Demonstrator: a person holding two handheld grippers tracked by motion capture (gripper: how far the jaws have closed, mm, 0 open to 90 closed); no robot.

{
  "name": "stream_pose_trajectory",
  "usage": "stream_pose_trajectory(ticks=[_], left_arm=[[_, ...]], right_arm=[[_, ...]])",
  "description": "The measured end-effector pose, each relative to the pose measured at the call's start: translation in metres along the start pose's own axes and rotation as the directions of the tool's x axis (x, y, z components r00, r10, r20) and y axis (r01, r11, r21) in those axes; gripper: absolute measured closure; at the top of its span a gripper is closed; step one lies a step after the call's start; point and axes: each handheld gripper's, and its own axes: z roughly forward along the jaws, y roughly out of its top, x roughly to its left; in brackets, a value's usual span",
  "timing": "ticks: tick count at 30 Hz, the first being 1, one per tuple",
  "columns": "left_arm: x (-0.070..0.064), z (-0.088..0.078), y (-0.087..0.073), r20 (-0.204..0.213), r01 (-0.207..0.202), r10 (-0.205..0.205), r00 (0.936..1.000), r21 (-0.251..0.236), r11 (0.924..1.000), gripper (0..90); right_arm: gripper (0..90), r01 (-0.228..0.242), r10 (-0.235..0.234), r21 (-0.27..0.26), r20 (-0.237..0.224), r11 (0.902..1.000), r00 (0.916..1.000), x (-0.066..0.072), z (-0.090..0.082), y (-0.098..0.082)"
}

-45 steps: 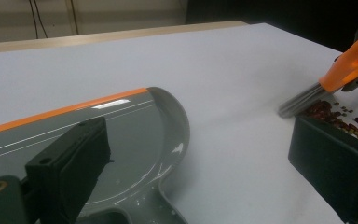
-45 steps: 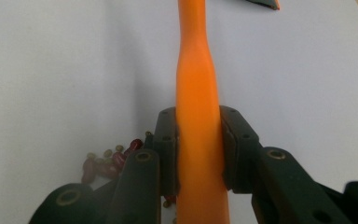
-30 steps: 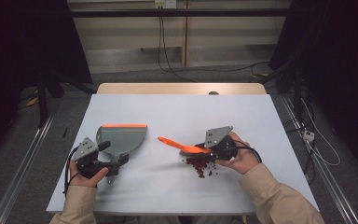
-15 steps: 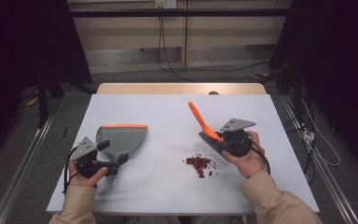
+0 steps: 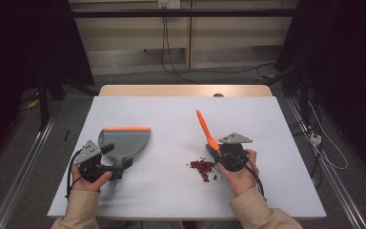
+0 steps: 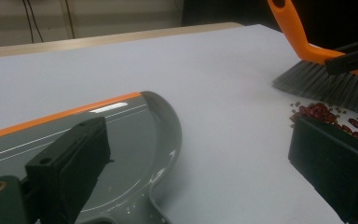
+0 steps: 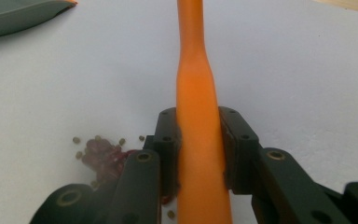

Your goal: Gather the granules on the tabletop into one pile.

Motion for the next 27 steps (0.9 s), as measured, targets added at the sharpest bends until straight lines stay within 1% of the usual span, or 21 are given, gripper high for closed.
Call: stream_pose_trajectory(ticks=[1, 3, 4, 5, 6, 7, 10, 11, 12, 15, 17, 18, 20, 22, 25, 27], left_arm=[[0.0, 0.0, 0.0, 0.0, 0.0, 0.0, 1.0, 0.001, 1.0, 5.2], [0.0, 0.0, 0.0, 0.0, 0.0, 0.0, 1.0, 0.0, 1.0, 5.2], [0.0, 0.0, 0.0, 0.001, -0.001, 0.001, 1.0, 0.0, 1.0, 5.2], [0.0, 0.0, 0.0, 0.001, 0.0, 0.0, 1.0, 0.0, 1.0, 5.2], [0.0, 0.0, 0.0, 0.001, -0.002, 0.002, 1.0, 0.002, 1.0, 5.2], [0.0, 0.0, 0.0, 0.002, -0.002, 0.002, 1.0, 0.0, 1.0, 5.2], [0.0, 0.0, 0.0, 0.0, 0.002, -0.002, 1.0, -0.002, 1.0, 5.2], [0.001, 0.0, 0.0, 0.0, 0.0, 0.0, 1.0, 0.0, 1.0, 5.2], [0.001, 0.0, 0.0, 0.001, 0.0, 0.0, 1.0, 0.0, 1.0, 5.2], [0.001, -0.001, 0.0, 0.0, 0.0, 0.0, 1.0, -0.002, 1.0, 5.2], [0.001, -0.001, 0.0, -0.001, 0.001, -0.001, 1.0, -0.003, 1.0, 5.2], [0.001, -0.001, 0.0, -0.001, 0.002, -0.002, 1.0, -0.003, 1.0, 5.2], [0.001, -0.001, 0.0, -0.002, 0.004, -0.004, 1.0, -0.003, 1.0, 5.2], [0.001, -0.001, 0.0, -0.003, 0.004, -0.004, 1.0, -0.003, 1.0, 5.2], [0.001, -0.001, 0.0, -0.002, 0.003, -0.003, 1.0, -0.003, 1.0, 5.2], [0.001, -0.001, 0.0, -0.002, 0.001, -0.001, 1.0, -0.001, 1.0, 5.2]], right_arm=[[70.9, -0.001, 0.001, 0.001, 0.001, 1.0, 1.0, 0.002, 0.001, 0.001], [70.9, -0.035, 0.035, -0.002, -0.004, 0.9994, 0.9994, 0.005, 0.003, 0.003], [70.9, -0.054, 0.054, -0.004, -0.017, 0.9985, 0.9984, 0.006, 0.004, 0.004], [70.9, -0.064, 0.064, -0.004, -0.021, 0.9979, 0.9977, 0.007, 0.004, 0.004], [71.0, -0.063, 0.063, -0.004, -0.014, 0.998, 0.9979, 0.01, 0.005, 0.005], [70.9, -0.053, 0.053, -0.004, -0.009, 0.9986, 0.9986, 0.012, 0.007, 0.006], [70.9, -0.06, 0.06, -0.009, -0.004, 0.9981, 0.9982, 0.015, 0.009, 0.008], [70.9, -0.074, 0.073, -0.012, -0.01, 0.9972, 0.9972, 0.015, 0.01, 0.009], [70.9, -0.076, 0.076, -0.011, -0.013, 0.9971, 0.9971, 0.017, 0.011, 0.009], [71.0, -0.074, 0.074, -0.019, -0.02, 0.9971, 0.9971, 0.02, 0.011, 0.01], [71.0, -0.068, 0.067, -0.022, -0.015, 0.9975, 0.9976, 0.021, 0.011, 0.011], [71.0, -0.077, 0.076, -0.025, -0.024, 0.9967, 0.9968, 0.021, 0.011, 0.011], [71.0, -0.077, 0.076, -0.029, -0.028, 0.9966, 0.9967, 0.019, 0.009, 0.011], [71.0, -0.091, 0.089, -0.04, -0.036, 0.9951, 0.9954, 0.017, 0.007, 0.011], [71.0, -0.084, 0.082, -0.053, -0.035, 0.995, 0.996, 0.013, 0.003, 0.013], [71.0, -0.096, 0.093, -0.063, -0.054, 0.9934, 0.9943, 0.008, 0.001, 0.014]])
